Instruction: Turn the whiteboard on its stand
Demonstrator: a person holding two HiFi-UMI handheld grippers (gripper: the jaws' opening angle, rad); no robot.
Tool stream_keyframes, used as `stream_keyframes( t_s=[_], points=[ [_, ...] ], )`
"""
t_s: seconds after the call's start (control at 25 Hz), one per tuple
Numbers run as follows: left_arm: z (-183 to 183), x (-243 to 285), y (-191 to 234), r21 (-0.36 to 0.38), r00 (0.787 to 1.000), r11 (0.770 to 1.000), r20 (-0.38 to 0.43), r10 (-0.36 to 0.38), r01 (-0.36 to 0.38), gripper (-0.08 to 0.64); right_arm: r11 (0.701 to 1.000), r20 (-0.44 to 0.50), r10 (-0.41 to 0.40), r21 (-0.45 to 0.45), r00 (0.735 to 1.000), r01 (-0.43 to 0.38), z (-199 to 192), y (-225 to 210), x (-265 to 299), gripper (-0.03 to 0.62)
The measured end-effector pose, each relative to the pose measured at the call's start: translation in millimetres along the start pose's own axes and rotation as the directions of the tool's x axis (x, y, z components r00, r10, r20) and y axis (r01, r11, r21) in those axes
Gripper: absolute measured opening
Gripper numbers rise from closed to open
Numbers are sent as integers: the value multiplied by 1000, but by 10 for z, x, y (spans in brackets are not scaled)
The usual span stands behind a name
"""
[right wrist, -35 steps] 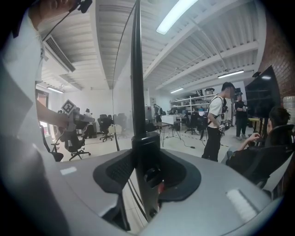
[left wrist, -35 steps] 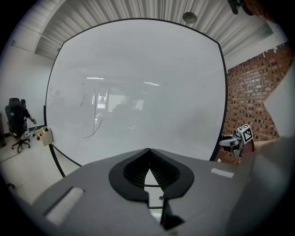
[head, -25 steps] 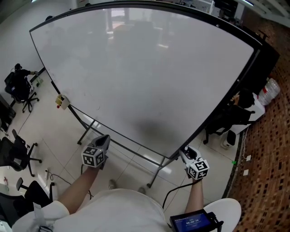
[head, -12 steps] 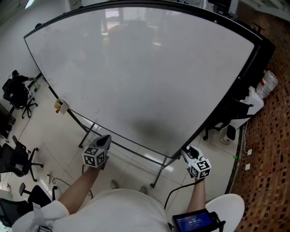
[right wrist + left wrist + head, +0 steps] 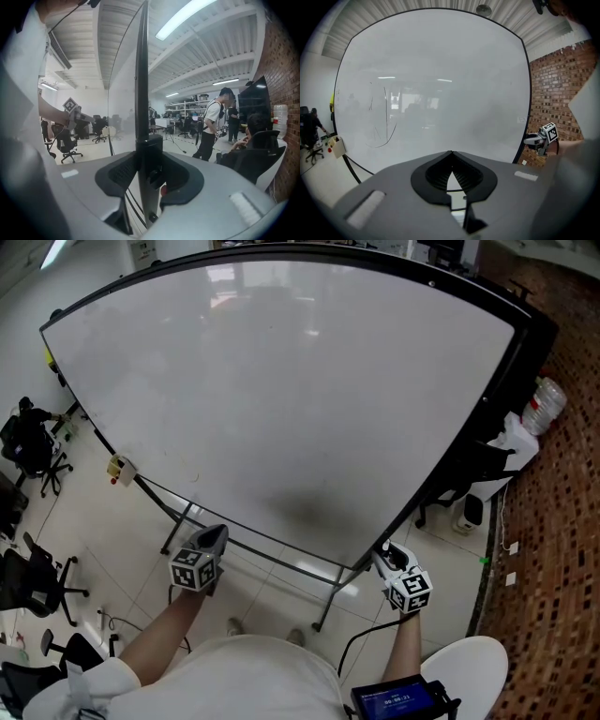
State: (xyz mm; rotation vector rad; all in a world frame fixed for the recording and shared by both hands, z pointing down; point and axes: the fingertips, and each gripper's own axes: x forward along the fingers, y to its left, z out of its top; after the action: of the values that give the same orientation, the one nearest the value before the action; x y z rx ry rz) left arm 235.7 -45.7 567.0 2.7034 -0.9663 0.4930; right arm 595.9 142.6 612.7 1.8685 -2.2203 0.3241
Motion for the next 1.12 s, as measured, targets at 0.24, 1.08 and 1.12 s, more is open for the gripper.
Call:
stream_keyframes(
  t_s=[0.24,1.08,1.12],
  points=[
    [19,12,-58,10,1000,1000,-2,-7,7,18,999,9,-33,-2,999,33,-18,-33,-68,166],
    [-136,109,-432,-24,998,998,5,-65,65,18,966,246,-242,153,938,209,658,-83,-1100,216],
    [-129,103,-443,-28,998,997,14,-69,69,18,967,262,-235,163,936,198,697,-30,-1146,192]
  ],
)
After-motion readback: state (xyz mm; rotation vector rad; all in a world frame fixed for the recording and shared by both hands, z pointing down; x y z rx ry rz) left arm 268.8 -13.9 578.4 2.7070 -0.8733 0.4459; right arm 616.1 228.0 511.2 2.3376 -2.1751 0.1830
